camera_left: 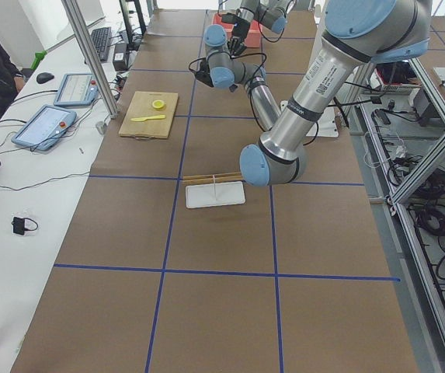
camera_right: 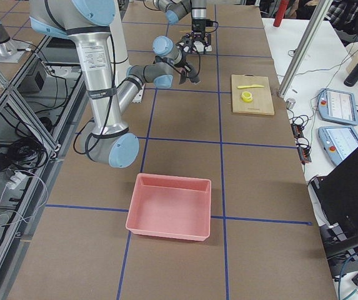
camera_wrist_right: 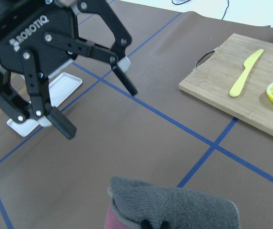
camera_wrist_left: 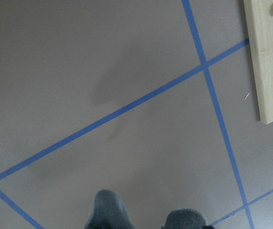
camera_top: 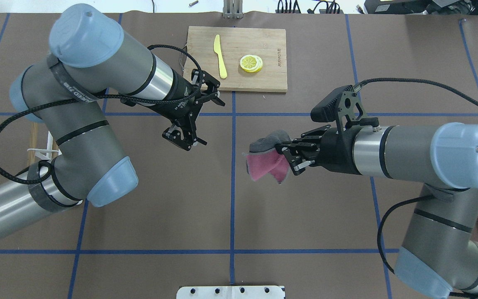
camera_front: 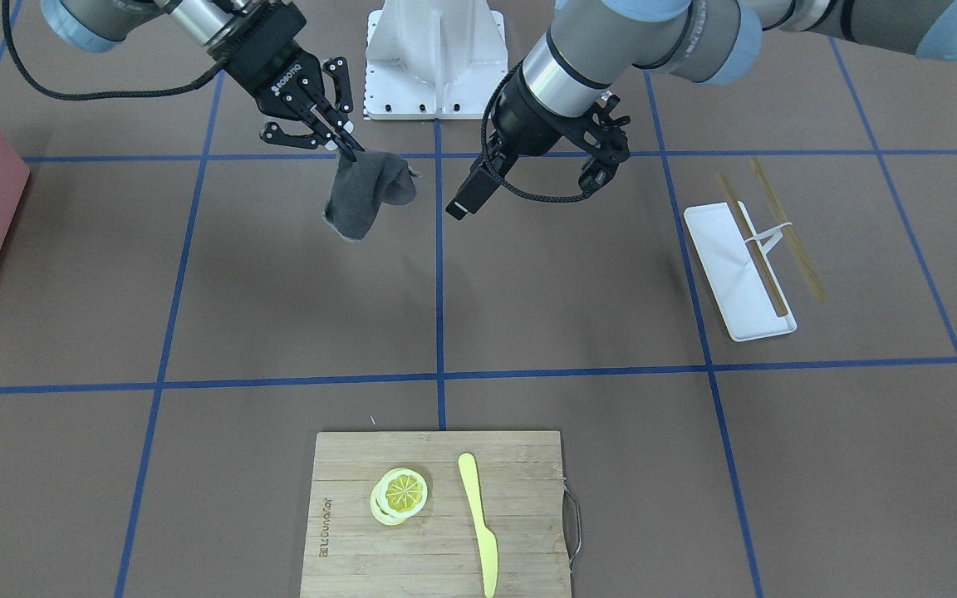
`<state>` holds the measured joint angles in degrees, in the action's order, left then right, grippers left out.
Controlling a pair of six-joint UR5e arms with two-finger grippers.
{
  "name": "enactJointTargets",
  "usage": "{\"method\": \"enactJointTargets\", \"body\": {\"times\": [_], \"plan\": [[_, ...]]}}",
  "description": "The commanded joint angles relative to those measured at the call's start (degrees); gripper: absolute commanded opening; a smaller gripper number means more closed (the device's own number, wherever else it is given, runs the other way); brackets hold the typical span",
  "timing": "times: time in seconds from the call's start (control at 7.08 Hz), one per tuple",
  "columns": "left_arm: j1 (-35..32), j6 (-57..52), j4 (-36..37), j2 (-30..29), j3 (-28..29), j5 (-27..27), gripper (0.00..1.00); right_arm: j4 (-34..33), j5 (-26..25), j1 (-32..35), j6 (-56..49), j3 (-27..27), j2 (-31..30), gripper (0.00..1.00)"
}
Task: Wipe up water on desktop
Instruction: 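Move the cloth toward the pink bin with the right gripper while the left arm withdraws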
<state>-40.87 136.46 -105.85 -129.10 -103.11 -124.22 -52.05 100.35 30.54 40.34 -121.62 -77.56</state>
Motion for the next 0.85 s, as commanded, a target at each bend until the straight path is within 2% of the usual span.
{"method": "enactJointTargets", "body": {"times": [0.0, 0.14, 0.56, 0.71], "plan": [[-4.63, -9.92, 8.50, 0.34, -2.42, 0.03, 0.98, -9.31, 2.54, 5.90, -0.09, -3.70, -5.05, 0.00], [-7.53, -15.99, 12.90, 0.43, -3.66, 0.11, 0.98, -18.00, 8.22, 11.51, -2.00, -3.80, -4.62, 0.00], [-16.40, -37.51, 13.91, 10.50, -8.67, 0.20, 0.98, -39.81, 9.33, 17.96, -26.63, -3.62, -4.61, 0.00], [-18.69, -40.89, 13.91, 13.49, -9.38, -0.06, 0.98, -47.02, 9.42, 18.41, -32.81, -3.62, -4.53, 0.00]]}}
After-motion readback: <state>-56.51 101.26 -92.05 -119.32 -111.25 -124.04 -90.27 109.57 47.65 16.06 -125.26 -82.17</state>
